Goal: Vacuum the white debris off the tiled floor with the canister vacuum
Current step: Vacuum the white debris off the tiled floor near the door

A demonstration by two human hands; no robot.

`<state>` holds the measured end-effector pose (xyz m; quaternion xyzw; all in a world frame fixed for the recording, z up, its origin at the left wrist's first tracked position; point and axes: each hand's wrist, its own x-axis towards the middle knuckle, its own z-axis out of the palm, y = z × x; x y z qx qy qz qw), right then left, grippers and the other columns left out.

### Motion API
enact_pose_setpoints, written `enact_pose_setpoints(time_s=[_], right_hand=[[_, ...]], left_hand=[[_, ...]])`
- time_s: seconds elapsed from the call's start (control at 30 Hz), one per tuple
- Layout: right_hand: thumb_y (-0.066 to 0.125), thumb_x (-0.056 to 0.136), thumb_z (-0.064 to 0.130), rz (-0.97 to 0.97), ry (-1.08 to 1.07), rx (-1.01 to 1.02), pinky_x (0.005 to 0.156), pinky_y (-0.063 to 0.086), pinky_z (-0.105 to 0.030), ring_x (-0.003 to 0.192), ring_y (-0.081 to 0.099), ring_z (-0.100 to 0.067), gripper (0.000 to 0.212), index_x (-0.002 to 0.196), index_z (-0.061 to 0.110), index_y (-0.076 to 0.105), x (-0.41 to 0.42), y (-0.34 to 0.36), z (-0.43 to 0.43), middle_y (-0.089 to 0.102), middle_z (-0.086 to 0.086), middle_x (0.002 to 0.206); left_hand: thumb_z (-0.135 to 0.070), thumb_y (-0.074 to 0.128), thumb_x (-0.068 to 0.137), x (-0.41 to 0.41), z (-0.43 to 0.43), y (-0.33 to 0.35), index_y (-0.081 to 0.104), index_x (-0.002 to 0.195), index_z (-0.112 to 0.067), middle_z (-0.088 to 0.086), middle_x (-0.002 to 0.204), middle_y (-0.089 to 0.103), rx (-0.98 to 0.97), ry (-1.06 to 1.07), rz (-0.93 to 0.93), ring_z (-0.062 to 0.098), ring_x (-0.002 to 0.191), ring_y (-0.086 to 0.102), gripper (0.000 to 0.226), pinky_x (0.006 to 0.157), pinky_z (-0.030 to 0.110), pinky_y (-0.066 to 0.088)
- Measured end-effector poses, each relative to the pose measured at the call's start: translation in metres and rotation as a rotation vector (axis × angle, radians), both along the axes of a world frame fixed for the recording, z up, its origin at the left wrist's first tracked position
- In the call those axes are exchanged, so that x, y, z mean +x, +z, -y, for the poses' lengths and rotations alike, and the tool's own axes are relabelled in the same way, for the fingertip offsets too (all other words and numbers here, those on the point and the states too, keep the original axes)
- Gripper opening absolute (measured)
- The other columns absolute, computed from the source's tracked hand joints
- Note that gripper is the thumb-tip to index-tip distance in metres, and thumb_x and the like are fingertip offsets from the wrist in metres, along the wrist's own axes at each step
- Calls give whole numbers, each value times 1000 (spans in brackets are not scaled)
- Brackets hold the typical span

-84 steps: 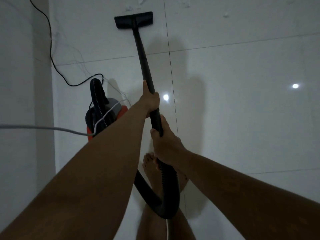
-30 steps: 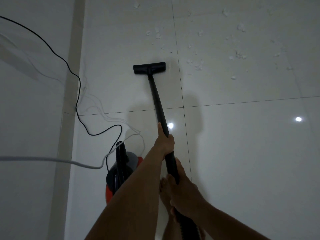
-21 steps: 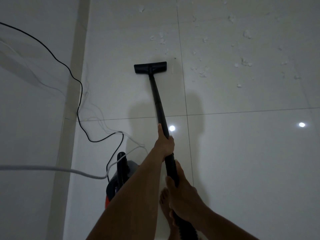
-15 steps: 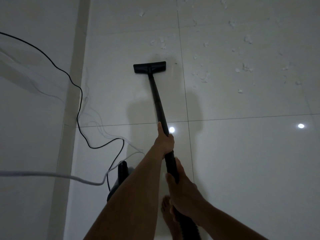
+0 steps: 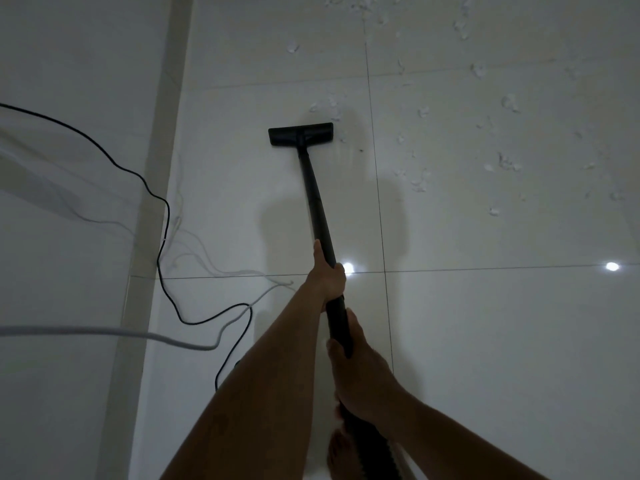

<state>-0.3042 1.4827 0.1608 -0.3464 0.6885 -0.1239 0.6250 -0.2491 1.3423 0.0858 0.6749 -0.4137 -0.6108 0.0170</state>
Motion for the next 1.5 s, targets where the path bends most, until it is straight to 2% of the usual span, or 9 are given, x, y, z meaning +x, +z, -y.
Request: enact_pose_setpoints(time_s=[0.2,0.4,0.53,0.67,0.83,1.1,1.23,1.33,1.5], right_hand=[[34,111,39,30,-7,24,51,47,-23,53,56,-7,61,160,50,0,-11,3,41,58,3,75],[34,111,37,29,-7,50,48,44,-20,56,58,-8,59,160,49,3,-21,4,75,58,3,79],[35,111,38,57,-20,81,64,60,-34,58,60,-13,59,159,50,4,-26,6,95,58,2,79],[36,110,41,85,-61,125,72,63,-38,67,65,-18,59,156,57,3,-25,12,118,60,-3,92],[36,111,39,151,-98,179,48,54,-26,61,63,-18,60,156,57,2,-13,25,141,60,-10,98],[36,111,37,129,-100,179,40,49,-21,56,61,-16,62,158,53,1,-17,39,169,59,-11,96],[36,112,33,67,-49,129,34,41,-15,32,52,-4,61,162,43,3,-22,45,180,57,-9,86],[36,111,35,65,-77,164,35,43,-18,32,52,-8,61,160,48,2,-20,46,187,61,-15,89],[38,111,36,45,-80,162,35,42,-17,30,51,-4,62,161,45,2,-9,43,206,62,-13,90]], left_hand=[[-22,37,106,-8,42,1,-18,154,-38,13,154,34,8,17,4,25,100,49,75,92,40,48],[-22,38,106,-16,75,0,-19,153,-39,15,150,37,12,28,11,23,89,54,76,92,42,51],[-20,38,106,-21,93,-1,-18,154,-37,15,149,37,10,47,3,19,81,53,75,82,39,51],[-18,38,106,-20,116,0,-17,155,-37,15,148,38,3,55,-2,19,81,53,76,76,37,49],[-19,39,105,-9,139,11,-15,154,-40,16,142,43,45,34,13,22,82,53,76,70,37,51],[-19,41,104,-11,164,27,-14,154,-42,18,138,46,80,61,14,24,83,53,77,78,41,53],[-20,40,104,-14,171,33,-15,153,-42,16,141,43,93,65,-4,27,90,54,78,85,44,54],[-19,40,103,-14,177,37,-17,153,-42,16,145,41,106,57,-4,31,100,56,79,94,48,52],[-17,41,103,-4,196,36,-17,153,-41,15,153,32,117,49,-36,33,109,54,81,93,45,51]])
